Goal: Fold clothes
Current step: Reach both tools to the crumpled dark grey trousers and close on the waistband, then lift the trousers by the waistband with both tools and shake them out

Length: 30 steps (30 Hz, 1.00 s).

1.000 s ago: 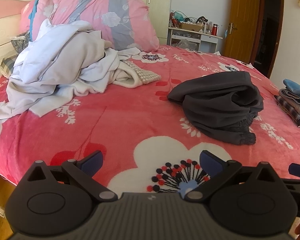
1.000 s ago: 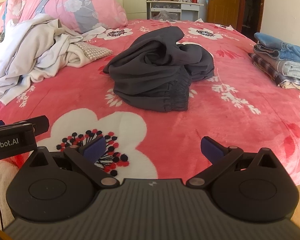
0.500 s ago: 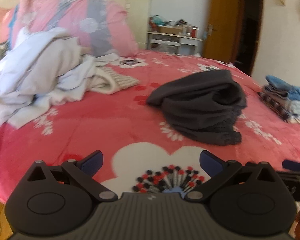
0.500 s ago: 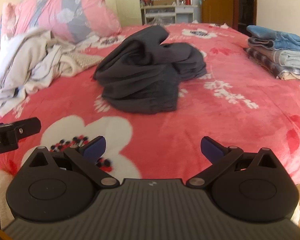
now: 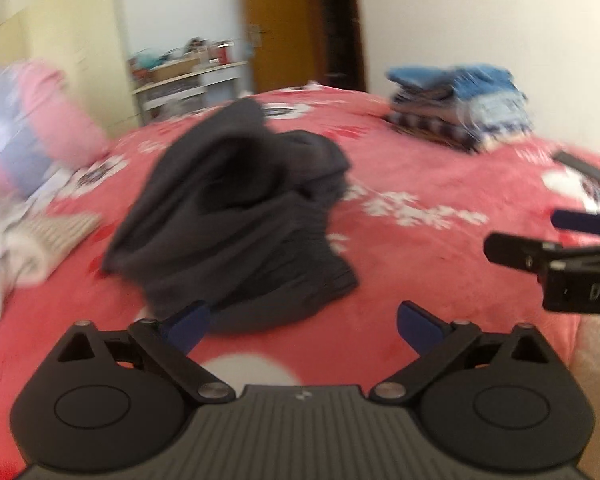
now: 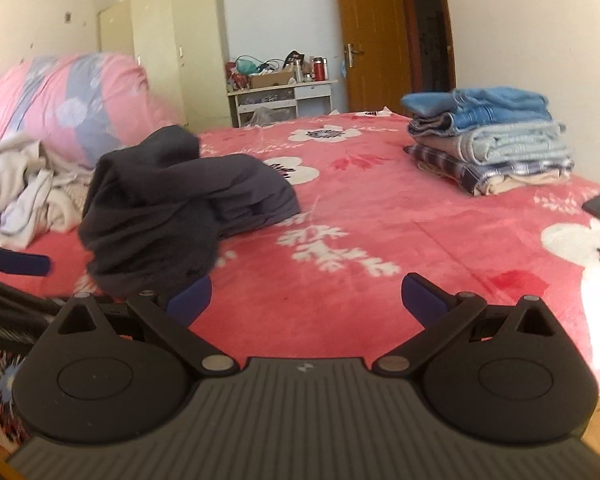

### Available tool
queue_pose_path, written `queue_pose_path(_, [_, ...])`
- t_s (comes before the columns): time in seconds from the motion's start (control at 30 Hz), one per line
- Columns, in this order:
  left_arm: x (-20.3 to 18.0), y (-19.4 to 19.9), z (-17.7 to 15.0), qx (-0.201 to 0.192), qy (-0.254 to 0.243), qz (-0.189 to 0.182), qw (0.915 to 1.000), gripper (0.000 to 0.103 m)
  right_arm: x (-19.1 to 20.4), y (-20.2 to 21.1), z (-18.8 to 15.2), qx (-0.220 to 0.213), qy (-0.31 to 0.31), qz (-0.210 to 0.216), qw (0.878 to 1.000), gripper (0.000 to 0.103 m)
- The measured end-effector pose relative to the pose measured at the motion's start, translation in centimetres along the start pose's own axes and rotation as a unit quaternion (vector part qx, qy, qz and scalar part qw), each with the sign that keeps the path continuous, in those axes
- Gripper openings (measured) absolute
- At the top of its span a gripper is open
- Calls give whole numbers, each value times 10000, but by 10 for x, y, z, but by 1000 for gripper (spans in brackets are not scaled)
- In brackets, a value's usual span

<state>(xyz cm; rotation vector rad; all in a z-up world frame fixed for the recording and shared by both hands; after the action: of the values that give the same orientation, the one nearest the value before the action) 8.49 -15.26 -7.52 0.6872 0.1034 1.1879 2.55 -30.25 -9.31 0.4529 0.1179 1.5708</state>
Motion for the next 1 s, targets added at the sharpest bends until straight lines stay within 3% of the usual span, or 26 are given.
queue_pose_path(0.1, [-17, -21, 6, -87, -463, 10, 9989, 86, -12, -9, -2, -81, -114, 23, 9999, 102])
queue_pose_path(0.2, [-24, -45, 7, 93, -761, 126, 9970, 73, -19, -17, -5, -137, -195, 80, 9997, 101])
queue_pose_path(0.33, [-18, -67, 12, 251, -642, 26, 9976, 66, -25, -26, -9, -117, -299, 175, 9993, 101])
queue_pose_path(0.5, [-8, -69, 14, 326, -204, 31, 9993, 19, -27, -30, -10, -95, -444, 217, 9987, 101])
queue_pose_path(0.63, [17, -46, 15, 114, 402, 61, 9991, 15, -25, -23, -7, -157, -407, 188, 9989, 101])
queue_pose_path(0.73, [42, -10, 12, -316, 721, 3, 9969, 13, -22, -14, -4, -237, -368, 186, 9989, 101])
queue_pose_path(0.87, [83, 43, -1, -765, 1161, -260, 9899, 13, -17, -3, 2, -360, -357, 229, 9985, 101])
queue_pose_path(1.0, [121, 91, -27, -956, 1566, -298, 9826, 13, -6, 6, 7, -467, -293, 375, 9978, 101])
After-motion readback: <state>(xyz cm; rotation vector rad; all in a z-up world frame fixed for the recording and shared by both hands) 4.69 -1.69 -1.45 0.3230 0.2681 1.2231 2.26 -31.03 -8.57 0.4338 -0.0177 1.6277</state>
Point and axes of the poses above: each gripper's, at about its wrist camera, not at the fingertips, and y roughly against the way its jaws point, x to its left, z to its top, the point moved 1 cm from there along -y, roughly the way its jaws point, and after that the axes turned 11 degrees about z, right-handed, at the moved point
